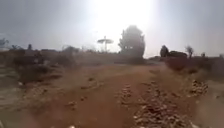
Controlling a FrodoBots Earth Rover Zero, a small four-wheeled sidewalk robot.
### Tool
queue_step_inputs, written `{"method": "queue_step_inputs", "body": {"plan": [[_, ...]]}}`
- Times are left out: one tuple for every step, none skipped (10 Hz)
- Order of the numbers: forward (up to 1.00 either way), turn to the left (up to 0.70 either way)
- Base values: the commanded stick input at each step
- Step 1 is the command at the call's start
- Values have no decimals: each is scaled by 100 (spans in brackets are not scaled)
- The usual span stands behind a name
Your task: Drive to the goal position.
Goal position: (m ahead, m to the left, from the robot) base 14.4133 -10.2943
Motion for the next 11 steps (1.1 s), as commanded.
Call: {"method": "queue_step_inputs", "body": {"plan": [[67,3],[70,0],[70,0],[70,0],[70,0],[70,0],[70,-5],[70,-9],[70,-14],[70,-14],[70,-14]]}}
